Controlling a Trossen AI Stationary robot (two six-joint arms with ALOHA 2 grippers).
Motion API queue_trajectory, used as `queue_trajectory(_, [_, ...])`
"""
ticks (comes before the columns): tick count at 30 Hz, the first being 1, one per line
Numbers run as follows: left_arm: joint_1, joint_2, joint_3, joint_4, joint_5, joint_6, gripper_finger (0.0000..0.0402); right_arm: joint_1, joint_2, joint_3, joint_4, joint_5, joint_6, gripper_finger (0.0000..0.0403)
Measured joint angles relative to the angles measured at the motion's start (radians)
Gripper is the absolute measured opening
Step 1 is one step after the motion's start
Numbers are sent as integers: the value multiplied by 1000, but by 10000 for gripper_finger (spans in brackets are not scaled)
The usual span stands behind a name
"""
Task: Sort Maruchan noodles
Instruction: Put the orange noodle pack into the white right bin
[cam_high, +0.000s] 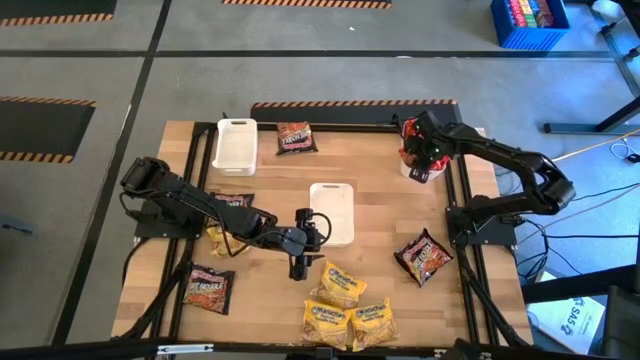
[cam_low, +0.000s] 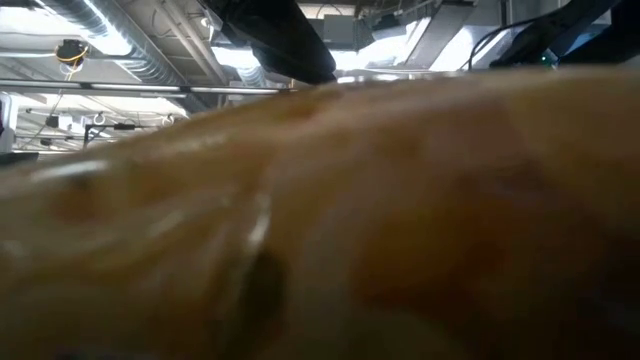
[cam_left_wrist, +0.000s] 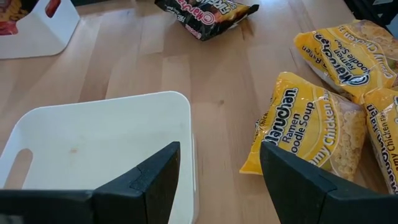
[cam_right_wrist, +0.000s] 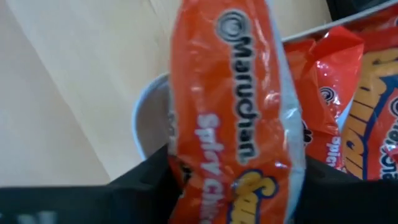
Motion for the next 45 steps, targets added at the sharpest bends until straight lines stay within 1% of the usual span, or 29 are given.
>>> queue_trajectory(4, [0, 0, 0, 0, 1, 0, 216, -1, 2, 10, -33, 58, 17, 246])
queue_trajectory(6, [0, 0, 0, 0, 13, 0, 216, -2, 3, 33, -77, 86, 24, 264])
queue_trajectory(8, [0, 0, 0, 0, 29, 0, 216, -2, 4, 61, -115, 88, 49, 274])
queue_trajectory(13, [0, 0, 0, 0, 34, 0, 216, -2, 2, 133, -221, 73, 62, 278])
queue_trajectory(18, [0, 0, 0, 0, 34, 0, 216, -2, 1, 195, -303, 75, 83, 266])
queue_trajectory(22, [2, 0, 0, 0, 34, 1, 216, -1, 0, 232, -354, 35, 104, 240])
queue_trajectory(25, [4, 0, 0, 0, 34, 1, 216, -1, -1, 241, -403, 55, 119, 200])
queue_trajectory(28, [5, 0, 0, 0, 33, 1, 216, -2, -1, 218, -426, 76, 126, 144])
queue_trajectory(32, [8, 0, 0, 0, 33, 13, 216, -1, -2, 183, -417, 164, 100, 59])
queue_trajectory(34, [9, 0, 0, 0, 33, 19, 216, -1, -3, 179, -410, 190, 77, 22])
queue_trajectory(36, [9, 0, 0, 1, 33, 19, 216, 0, -5, 175, -403, 193, 67, 10])
queue_trajectory(40, [9, 0, 0, 12, 33, 19, 216, 0, -6, 155, -373, 199, 37, 21])
queue_trajectory(45, [9, 0, 0, 19, 33, 19, 216, 0, -6, 117, -324, 194, -2, 5])
